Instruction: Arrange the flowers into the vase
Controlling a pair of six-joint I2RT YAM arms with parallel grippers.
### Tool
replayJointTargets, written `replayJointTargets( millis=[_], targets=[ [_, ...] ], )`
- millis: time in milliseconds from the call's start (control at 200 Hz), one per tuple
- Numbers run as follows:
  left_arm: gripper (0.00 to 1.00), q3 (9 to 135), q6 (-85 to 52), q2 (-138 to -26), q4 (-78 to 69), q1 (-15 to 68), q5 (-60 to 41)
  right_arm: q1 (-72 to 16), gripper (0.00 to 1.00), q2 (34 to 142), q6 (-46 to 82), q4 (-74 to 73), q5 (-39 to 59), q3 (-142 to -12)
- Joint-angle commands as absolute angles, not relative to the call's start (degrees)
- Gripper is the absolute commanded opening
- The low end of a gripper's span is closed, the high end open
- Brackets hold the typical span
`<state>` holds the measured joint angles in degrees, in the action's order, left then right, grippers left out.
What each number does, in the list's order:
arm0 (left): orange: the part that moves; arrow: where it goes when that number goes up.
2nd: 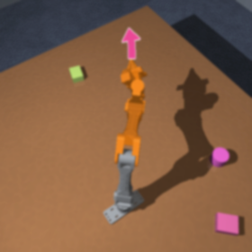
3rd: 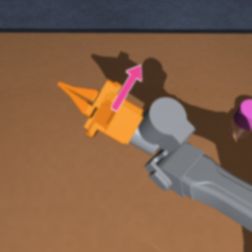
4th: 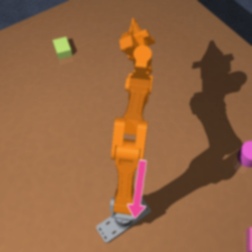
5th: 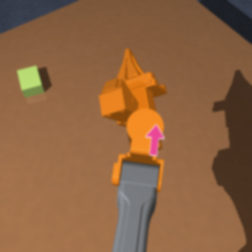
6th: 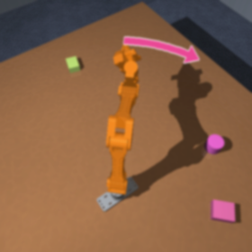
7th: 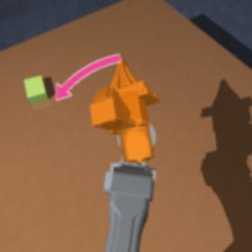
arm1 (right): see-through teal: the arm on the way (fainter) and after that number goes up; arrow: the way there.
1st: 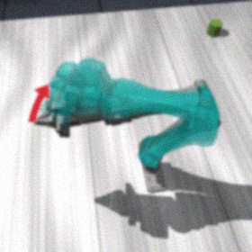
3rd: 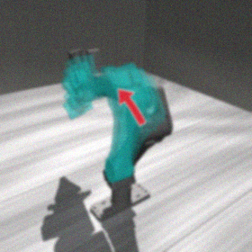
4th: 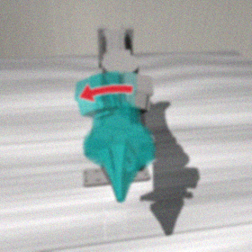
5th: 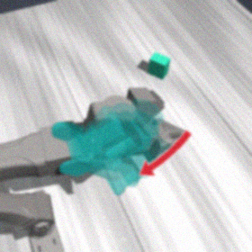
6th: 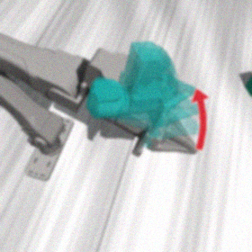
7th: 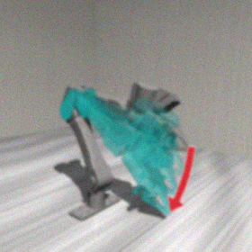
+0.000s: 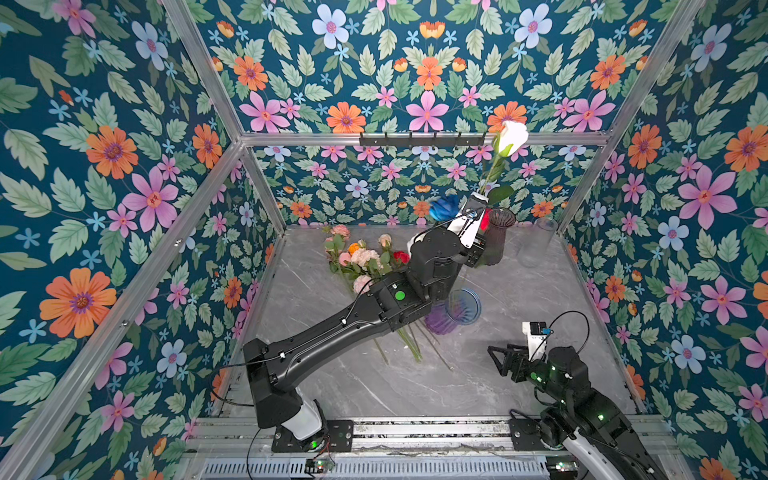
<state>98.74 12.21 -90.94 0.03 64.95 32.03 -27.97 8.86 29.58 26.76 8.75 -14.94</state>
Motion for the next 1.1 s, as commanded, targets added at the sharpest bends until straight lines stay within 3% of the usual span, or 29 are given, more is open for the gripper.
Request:
replayJointTargets(
  millis=[0,665,1095],
  targets=[
    [0.00,98.39,15.37,-90.55,-0.24,65.07,35.95,-28.03,0.85,8.69,29.75,26.28,8.31,-14.80],
    [0.00,94.34,16.77,-89.27,-6.31,65.04,39.46,-28.04,0.86,8.35,29.62,26.17,8.88,-14.74],
    [0.00,83.19,9.65,-77.33,-3.63,65.06,42.82,-28.01,0.85,11.69,28.97,24.43,10.17,-15.06]
  ],
)
